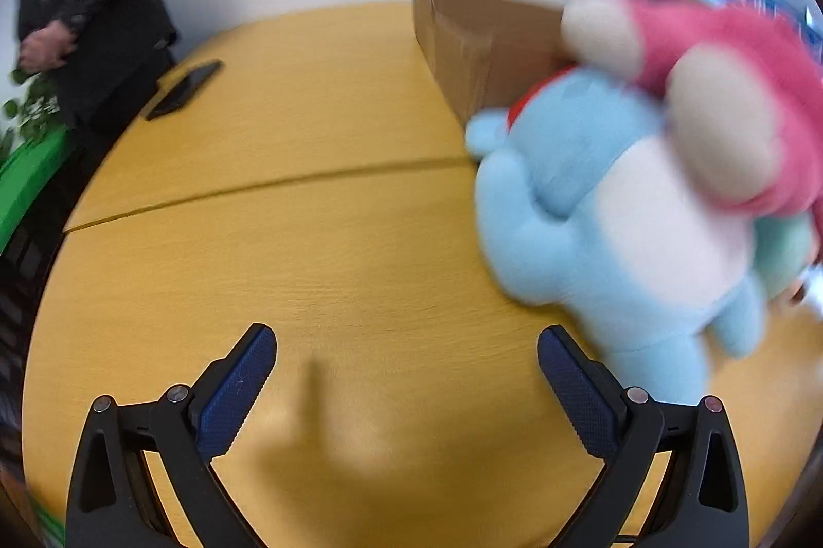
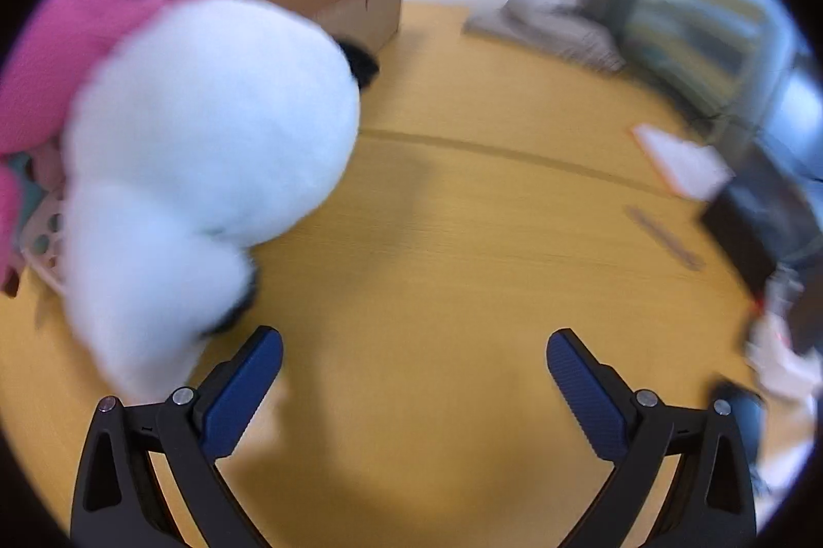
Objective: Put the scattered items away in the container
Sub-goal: 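Move both grippers toward the large pink bear atop the toy pile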
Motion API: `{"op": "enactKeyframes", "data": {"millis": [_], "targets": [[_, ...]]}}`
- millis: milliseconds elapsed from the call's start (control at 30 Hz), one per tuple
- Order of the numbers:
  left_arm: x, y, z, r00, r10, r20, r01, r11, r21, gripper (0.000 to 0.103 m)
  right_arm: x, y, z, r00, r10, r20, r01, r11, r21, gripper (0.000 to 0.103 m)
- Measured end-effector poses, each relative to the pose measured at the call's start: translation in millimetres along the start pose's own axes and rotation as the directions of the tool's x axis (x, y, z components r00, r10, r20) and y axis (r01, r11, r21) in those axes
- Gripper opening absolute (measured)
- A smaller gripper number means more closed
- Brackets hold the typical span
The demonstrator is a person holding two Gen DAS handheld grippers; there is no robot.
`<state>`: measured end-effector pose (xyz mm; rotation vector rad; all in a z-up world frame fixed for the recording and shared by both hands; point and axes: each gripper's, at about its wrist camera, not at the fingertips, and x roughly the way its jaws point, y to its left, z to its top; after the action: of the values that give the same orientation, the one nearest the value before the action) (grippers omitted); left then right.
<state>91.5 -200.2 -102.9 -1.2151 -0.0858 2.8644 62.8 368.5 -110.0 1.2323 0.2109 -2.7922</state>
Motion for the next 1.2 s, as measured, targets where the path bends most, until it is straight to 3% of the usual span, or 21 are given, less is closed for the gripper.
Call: {"op": "enactKeyframes", "data": {"millis": [100, 233, 400, 500, 767, 933, 1200], "targets": [[-49.8, -26.9, 0.7, 0.995, 0.037, 0.090, -0.027, 0.994, -0.109, 0.103, -50.5, 12.7, 0.7, 0.996, 0.023, 0.081, -0.028, 0.998, 0.057, 0.102], [-80.2, -97.2, -1.5, 0.988, 0.043, 0.150, -0.028, 0.995, -0.099, 0.103, -99.6, 53.1, 19.9, 0.974, 0.082, 0.212, -0.096, 0.994, 0.058, 0.102], [-69.9, -172.7, -4.7, 0.992, -0.003, 0.123, 0.007, 0.999, -0.035, 0.103, -104.1, 103.8, 45.2, 0.979, 0.087, 0.186, -0.110, 0.987, 0.119, 0.102], [-63.1, -197.8, -7.8, 0.995, -0.022, 0.100, 0.025, 0.999, -0.022, 0.103, -98.2, 125.8, 47.7, 0.983, 0.107, 0.149, -0.127, 0.983, 0.134, 0.102], [-56.6, -220.5, -11.7, 0.997, -0.011, 0.077, 0.017, 0.997, -0.074, 0.103, -101.2, 147.4, 37.8, 0.990, -0.006, 0.138, -0.008, 0.995, 0.099, 0.102], [-53.9, -220.7, -16.2, 0.998, 0.031, 0.063, -0.026, 0.996, -0.080, 0.103, -95.3, 155.8, 35.2, 0.993, -0.002, 0.114, -0.007, 0.997, 0.081, 0.102], [-45.2, -216.4, -18.8, 0.999, 0.024, 0.046, -0.020, 0.996, -0.089, 0.103, -89.1, 170.8, 34.2, 0.996, 0.021, 0.082, -0.024, 0.999, 0.034, 0.102]]}}
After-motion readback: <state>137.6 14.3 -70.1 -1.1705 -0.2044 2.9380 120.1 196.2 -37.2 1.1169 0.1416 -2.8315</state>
